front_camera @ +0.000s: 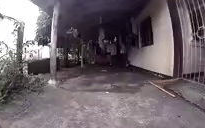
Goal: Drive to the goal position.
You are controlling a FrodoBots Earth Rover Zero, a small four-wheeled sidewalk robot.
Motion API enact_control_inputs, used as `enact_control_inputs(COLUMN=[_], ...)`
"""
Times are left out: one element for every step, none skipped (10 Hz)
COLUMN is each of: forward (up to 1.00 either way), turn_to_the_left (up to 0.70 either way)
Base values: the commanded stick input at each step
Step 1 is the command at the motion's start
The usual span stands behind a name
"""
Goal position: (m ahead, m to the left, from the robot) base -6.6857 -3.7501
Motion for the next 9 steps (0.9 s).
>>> enact_control_inputs(forward=[0.00, 0.27, 0.70, 0.70, 0.70, 0.70, 0.70, 0.70, 0.70], turn_to_the_left=[0.45, 0.38, 0.27, 0.27, 0.27, 0.27, 0.27, 0.27, 0.27])
